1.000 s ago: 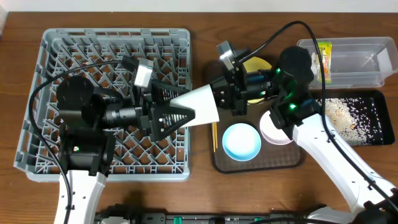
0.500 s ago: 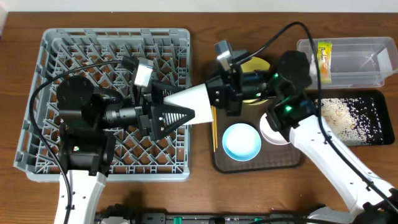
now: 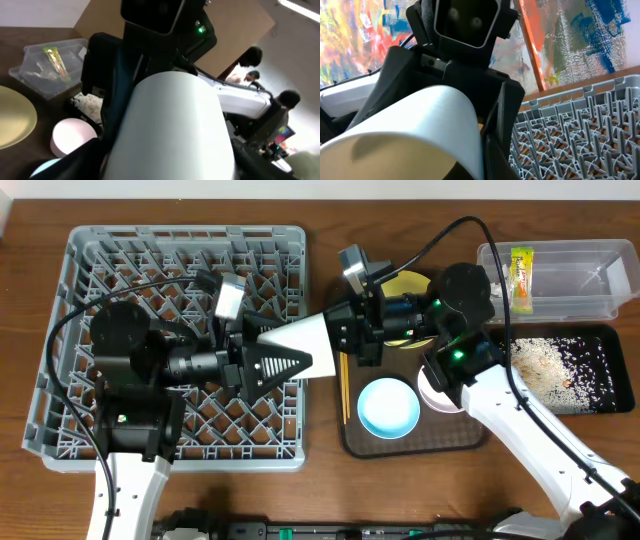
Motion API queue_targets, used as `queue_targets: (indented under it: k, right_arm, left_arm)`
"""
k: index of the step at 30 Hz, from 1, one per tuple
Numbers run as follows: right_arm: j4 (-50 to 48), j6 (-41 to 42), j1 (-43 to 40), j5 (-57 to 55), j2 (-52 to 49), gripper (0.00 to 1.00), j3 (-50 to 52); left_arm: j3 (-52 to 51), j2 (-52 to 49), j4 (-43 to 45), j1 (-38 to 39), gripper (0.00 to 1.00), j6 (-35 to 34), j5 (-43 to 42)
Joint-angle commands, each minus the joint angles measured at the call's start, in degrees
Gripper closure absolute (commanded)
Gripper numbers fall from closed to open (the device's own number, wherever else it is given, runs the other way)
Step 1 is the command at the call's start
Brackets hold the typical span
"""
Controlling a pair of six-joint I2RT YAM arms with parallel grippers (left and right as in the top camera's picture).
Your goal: Sort waste into correct bins and load items into the dishwasher
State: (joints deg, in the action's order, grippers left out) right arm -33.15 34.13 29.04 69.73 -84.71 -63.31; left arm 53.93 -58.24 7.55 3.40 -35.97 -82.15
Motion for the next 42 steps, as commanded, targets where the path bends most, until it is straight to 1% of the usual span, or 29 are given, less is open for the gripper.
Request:
queue_targets:
  k: [1,3,8,14,17,24,26,28,35,36,39,42]
  right_arm:
    - [-0.3,-0.6,0.8,-1.0,-0.4,0.99,-0.7]
    - [-0.5,-0.6,0.8,-1.5,-0.4,0.99,-0.7]
    - [-0.5,-0.6,0.8,-1.8,-0.4,0.99,-0.7]
    - [-0.6,-0.6,0.6,-1.8,-0.4,0.97,-0.7]
    - [-0.6,-0.5,0.6,-1.8,-0.4,0.98,-0.7]
    - [-0.6,-0.5,0.6,-1.8,-0.4,0.89,-0.7]
    - [-0.6,-0.5,0.6,-1.8,-0.4,0.83,-0.7]
    - [-0.7,-0.5,0.6,-1.8,-0.4,0.82,-0.7]
    - [-0.8,-0.5,0.6,-2.0,-0.4,0.82,-0.7]
    - [-0.8,-0.5,0.6,-2.1,-0.4,0.82,-0.7]
    - [-1.0,-0.5,0.6,-2.0,-0.4,0.86,-0.7]
    - [-1.0,-0.5,0.6,-2.1,-0.4,0.99,-0.7]
  left_arm:
    - [0.4,-0.2,0.3,0.3,0.37,0.1,0.1]
    - [0.4,-0.2,0.3,0.3,0.40,0.1,0.1]
    - [0.4,-0.2,0.3,0.3,0.41,0.1,0.1]
    - [0.4,-0.2,0.3,0.3,0.48,0.1,0.1]
    - [0.4,-0.2,0.3,0.3,0.50,0.1,0.1]
    - [0.4,-0.2,0.3,0.3,0.61,0.1,0.1]
    - [0.4,-0.2,0.3,0.3,0.64,0.1,0.1]
    - [0.4,-0.2,0.3,0.3,0.67,0.1,0.1]
    - [0.4,-0.2,0.3,0.3,0.75,0.1,0.1]
    - [0.4,-0.2,0.3,0.3,0.75,0.1,0.1]
    - [0.4,-0.2,0.3,0.3,0.75,0.1,0.1]
    - [0.4,-0.2,0.3,0.3,0.75,0.1,0.1]
